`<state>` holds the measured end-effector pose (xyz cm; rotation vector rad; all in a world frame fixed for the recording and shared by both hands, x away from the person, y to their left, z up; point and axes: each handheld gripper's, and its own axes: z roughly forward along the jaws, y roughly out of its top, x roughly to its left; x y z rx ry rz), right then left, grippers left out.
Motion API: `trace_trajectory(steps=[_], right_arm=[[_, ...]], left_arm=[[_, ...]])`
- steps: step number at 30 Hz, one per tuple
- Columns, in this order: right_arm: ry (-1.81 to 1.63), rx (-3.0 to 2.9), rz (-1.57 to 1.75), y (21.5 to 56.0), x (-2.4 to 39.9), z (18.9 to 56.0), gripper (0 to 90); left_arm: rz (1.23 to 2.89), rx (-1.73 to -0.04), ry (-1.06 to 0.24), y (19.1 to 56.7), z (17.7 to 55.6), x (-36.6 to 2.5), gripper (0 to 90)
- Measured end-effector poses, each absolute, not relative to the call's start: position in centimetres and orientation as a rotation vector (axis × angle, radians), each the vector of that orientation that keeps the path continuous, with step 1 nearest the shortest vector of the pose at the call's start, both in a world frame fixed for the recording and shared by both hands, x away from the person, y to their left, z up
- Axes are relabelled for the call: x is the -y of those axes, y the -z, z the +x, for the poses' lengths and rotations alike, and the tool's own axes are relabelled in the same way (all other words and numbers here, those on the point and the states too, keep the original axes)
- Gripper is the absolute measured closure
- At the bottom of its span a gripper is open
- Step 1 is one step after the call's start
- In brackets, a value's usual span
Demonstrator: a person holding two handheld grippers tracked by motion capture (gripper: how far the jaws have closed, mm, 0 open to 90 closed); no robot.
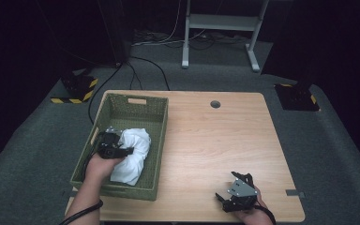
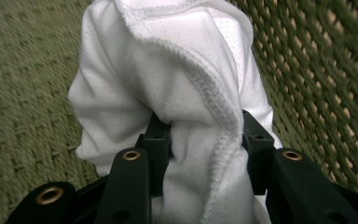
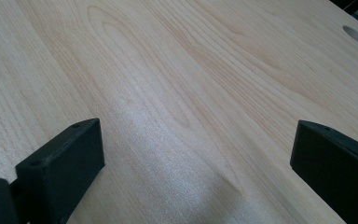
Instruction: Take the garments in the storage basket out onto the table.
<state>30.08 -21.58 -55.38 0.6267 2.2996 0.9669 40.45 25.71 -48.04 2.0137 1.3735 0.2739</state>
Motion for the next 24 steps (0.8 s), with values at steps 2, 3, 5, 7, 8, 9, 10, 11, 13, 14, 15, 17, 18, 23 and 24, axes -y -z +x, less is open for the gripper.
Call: trace_trajectory(steps=[2, 3, 5, 7, 8, 9, 10, 11, 13, 14, 15, 17, 18, 23, 24], right_arm=[[-0.966, -2.3, 0.627, 55.4, 21.6, 30.1, 2.3], [-0.966, -2.3, 0.627, 55.4, 21.6, 30.1, 2.3], [-0.966, -2.3, 0.627, 55.4, 21.6, 30.1, 2.3], [-0.967, -2.3, 0.626, 55.4, 21.6, 30.1, 2.4], [-0.967, -2.3, 0.626, 55.4, 21.6, 30.1, 2.4], [-0.966, -2.3, 0.626, 55.4, 21.6, 30.1, 2.4], [-0.966, -2.3, 0.626, 55.4, 21.6, 30.1, 2.4], [-0.967, -2.3, 0.626, 55.4, 21.6, 30.1, 2.4], [-0.967, -2.3, 0.627, 55.4, 21.6, 30.1, 2.4], [-0.968, -2.3, 0.627, 55.4, 21.6, 30.1, 2.4], [-0.968, -2.3, 0.628, 55.4, 21.6, 30.1, 2.4], [-0.969, -2.3, 0.628, 55.4, 21.6, 30.1, 2.4], [-0.969, -2.299, 0.629, 55.4, 21.6, 30.1, 2.4], [-0.969, -2.3, 0.629, 55.4, 21.6, 30.1, 2.4], [-0.97, -2.3, 0.631, 55.4, 21.6, 30.1, 2.4]], left_arm=[[1.984, -1.368, -0.315, 47.7, 40.3, -25.9, 62.6], [1.984, -1.368, -0.315, 47.7, 40.3, -25.9, 62.6], [1.97, -1.365, -0.337, 47.6, 40.1, -26.0, 62.6], [1.947, -1.357, -0.367, 47.4, 39.9, -26.1, 62.7], [1.947, -1.357, -0.367, 47.4, 39.9, -26.1, 62.8], [1.94, -1.353, -0.376, 47.3, 39.9, -26.1, 62.8], [1.936, -1.35, -0.381, 47.2, 39.8, -26.1, 62.9], [1.926, -1.346, -0.386, 47.1, 39.7, -26.1, 63.0], [1.921, -1.343, -0.395, 47.0, 39.7, -26.1, 63.3], [1.917, -1.34, -0.41, 47.0, 39.6, -26.1, 63.4], [1.911, -1.337, -0.417, 46.9, 39.5, -26.2, 63.5], [1.897, -1.331, -0.432, 46.8, 39.4, -26.2, 63.6], [1.887, -1.33, -0.429, 46.7, 39.4, -26.3, 63.5], [1.837, -1.321, -0.471, 46.3, 39.0, -26.5, 63.9], [1.823, -1.322, -0.479, 46.2, 39.0, -26.6, 63.9]])
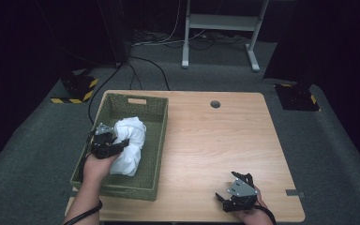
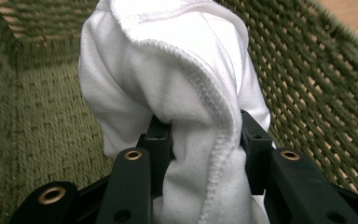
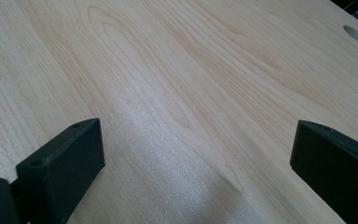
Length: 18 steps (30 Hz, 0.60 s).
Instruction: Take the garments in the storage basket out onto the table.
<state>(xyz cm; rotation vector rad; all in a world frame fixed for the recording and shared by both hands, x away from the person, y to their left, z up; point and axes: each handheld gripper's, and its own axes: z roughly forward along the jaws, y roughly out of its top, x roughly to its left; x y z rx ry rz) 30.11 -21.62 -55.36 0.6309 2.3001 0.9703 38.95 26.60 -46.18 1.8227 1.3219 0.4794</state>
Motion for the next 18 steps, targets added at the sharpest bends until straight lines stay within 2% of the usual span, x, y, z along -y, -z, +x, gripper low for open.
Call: trace_trajectory(steps=[4, 18], right_arm=[[-0.976, -2.298, 0.635, 55.3, 21.7, 30.1, 2.4], [-0.981, -2.298, 0.63, 55.3, 21.7, 30.1, 2.4]], left_arm=[[1.743, -1.345, -0.516, 45.6, 38.7, -27.3, 63.9], [1.692, -1.257, -0.603, 42.6, 37.9, -25.9, 63.9]])
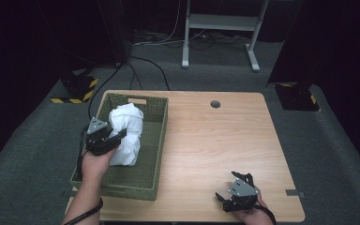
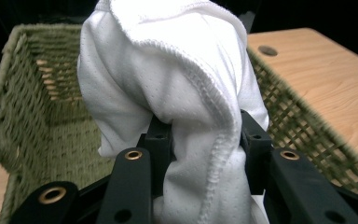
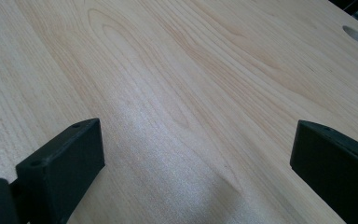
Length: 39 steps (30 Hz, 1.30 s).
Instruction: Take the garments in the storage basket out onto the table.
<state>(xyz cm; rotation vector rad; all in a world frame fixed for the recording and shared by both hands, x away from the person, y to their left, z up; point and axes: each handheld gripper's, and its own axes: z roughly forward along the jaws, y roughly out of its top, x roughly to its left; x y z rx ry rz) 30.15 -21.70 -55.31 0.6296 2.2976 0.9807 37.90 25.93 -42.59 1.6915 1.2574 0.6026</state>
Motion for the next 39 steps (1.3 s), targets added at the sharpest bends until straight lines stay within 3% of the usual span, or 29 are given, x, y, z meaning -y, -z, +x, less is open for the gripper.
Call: trace_trajectory(steps=[39], right_arm=[[-0.985, -2.294, 0.626, 55.3, 21.7, 30.1, 2.4]], left_arm=[[1.559, -1.027, -0.749, 36.7, 34.3, -22.3, 64.1]])
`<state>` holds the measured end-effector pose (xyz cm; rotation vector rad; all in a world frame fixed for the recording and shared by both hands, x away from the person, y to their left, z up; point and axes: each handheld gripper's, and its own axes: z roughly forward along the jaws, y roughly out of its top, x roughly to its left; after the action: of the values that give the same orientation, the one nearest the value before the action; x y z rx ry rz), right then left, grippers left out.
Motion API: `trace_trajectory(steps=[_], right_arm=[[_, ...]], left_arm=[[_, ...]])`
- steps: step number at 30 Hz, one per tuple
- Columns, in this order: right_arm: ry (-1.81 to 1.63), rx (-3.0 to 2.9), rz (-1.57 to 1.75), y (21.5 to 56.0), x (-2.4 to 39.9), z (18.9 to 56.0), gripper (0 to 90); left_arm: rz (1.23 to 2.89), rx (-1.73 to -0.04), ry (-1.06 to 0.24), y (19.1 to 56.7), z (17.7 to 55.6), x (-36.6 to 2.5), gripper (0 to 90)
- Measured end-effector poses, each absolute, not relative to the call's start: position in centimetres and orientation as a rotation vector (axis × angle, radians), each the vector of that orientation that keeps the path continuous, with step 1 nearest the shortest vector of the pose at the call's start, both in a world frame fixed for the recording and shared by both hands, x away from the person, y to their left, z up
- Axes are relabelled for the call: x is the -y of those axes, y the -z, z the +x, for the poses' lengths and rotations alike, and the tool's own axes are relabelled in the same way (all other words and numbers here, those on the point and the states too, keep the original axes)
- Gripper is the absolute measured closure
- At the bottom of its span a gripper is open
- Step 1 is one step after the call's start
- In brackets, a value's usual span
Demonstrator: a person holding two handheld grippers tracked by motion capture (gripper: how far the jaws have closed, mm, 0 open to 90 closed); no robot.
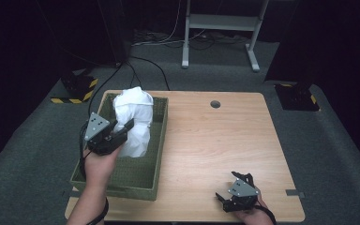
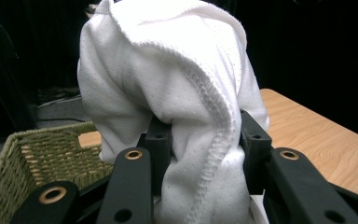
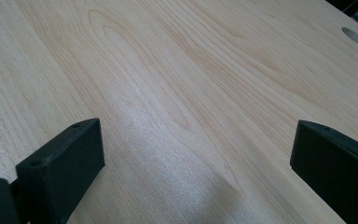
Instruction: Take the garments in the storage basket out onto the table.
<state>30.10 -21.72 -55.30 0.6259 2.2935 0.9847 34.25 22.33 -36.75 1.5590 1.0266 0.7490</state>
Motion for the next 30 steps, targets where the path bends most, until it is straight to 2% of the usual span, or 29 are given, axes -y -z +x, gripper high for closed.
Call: trace_trajectory(steps=[30], right_arm=[[-0.984, -2.291, 0.624, 55.3, 21.7, 30.1, 2.4]], left_arm=[[1.548, -0.9, -0.739, 35.3, 33.2, -18.7, 63.6]])
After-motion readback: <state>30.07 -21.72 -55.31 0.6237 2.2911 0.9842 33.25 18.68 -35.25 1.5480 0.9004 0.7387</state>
